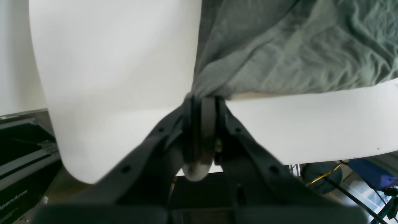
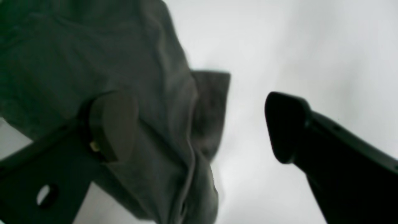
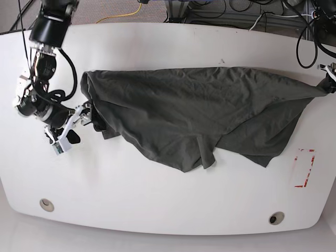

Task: Layout the t-shirt on the table in an organized manner, then fold the t-shirt properly
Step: 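Lower the shirt and regrasp its edge with the right gripper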

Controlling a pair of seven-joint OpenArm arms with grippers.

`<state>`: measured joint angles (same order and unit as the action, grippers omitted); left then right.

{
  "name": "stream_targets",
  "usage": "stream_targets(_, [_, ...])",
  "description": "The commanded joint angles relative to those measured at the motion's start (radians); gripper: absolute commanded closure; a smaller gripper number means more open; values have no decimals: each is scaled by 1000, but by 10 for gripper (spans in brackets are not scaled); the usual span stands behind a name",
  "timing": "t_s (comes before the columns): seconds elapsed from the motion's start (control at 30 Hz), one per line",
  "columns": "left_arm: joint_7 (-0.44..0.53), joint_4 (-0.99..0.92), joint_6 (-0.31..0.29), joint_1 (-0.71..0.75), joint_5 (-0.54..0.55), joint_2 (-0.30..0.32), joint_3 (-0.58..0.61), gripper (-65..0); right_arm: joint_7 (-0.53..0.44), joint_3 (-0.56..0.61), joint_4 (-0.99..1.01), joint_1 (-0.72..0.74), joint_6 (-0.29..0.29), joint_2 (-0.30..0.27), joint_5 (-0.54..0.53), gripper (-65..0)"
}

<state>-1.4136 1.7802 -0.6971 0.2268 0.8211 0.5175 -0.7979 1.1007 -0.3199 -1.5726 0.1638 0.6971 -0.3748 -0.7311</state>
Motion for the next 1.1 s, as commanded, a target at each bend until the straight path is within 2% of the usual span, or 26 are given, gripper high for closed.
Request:
stream_targets(0.0, [17, 16, -1, -7, 10, 23, -7, -15, -23, 31, 56, 84, 0, 1, -5, -596])
stream_targets(0.17, [17, 16, -1, -7, 10, 23, -7, -15, -34, 106, 242, 221, 1, 23, 0, -595])
stream_targets(0.3, [17, 16, -1, -7, 10, 23, -7, -15, -97, 183, 375, 305, 1, 27, 0, -593])
stream_targets(0.43, [17, 16, -1, -7, 10, -4, -10, -15, -162, 272, 495, 366, 1, 27, 0, -593])
stream_targets(0.87, [17, 16, -1, -4, 10, -27, -10, -15, -388, 459, 795, 448, 1, 52, 0, -593])
stream_targets(1.07, [17, 16, -1, -4, 10, -30, -8, -15, -497, 514, 904, 454, 1, 89, 0, -593])
